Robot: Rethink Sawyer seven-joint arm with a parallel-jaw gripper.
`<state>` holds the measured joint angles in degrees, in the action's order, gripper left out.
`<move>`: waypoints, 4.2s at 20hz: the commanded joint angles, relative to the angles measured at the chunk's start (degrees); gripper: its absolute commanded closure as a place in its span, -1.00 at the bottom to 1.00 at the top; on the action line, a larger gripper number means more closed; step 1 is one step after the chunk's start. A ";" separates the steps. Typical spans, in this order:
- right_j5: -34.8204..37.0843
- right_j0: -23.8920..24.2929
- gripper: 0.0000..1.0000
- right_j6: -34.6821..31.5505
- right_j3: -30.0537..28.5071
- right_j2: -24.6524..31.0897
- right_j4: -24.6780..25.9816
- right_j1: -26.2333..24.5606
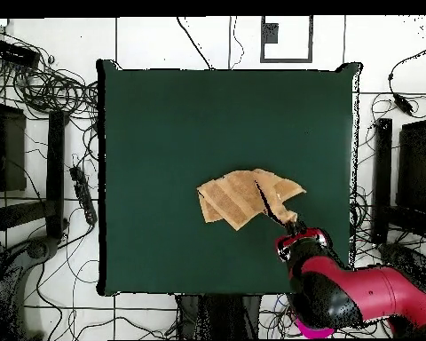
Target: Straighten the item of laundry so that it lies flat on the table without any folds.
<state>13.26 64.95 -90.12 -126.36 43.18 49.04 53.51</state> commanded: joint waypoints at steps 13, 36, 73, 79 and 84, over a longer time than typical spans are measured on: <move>36.28 -7.42 1.00 25.36 -6.07 1.06 11.20 1.85; 15.62 -1.26 1.00 10.84 -9.73 16.55 -11.11 2.58; -6.08 -41.49 1.00 -12.07 24.80 -30.28 -16.85 -28.87; -6.28 -40.44 1.00 -10.89 25.87 -28.97 -17.26 -32.31; -7.79 -42.11 1.00 -11.77 24.97 -30.30 -17.77 -31.65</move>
<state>6.42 25.74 -92.71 -106.68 13.36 33.78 27.50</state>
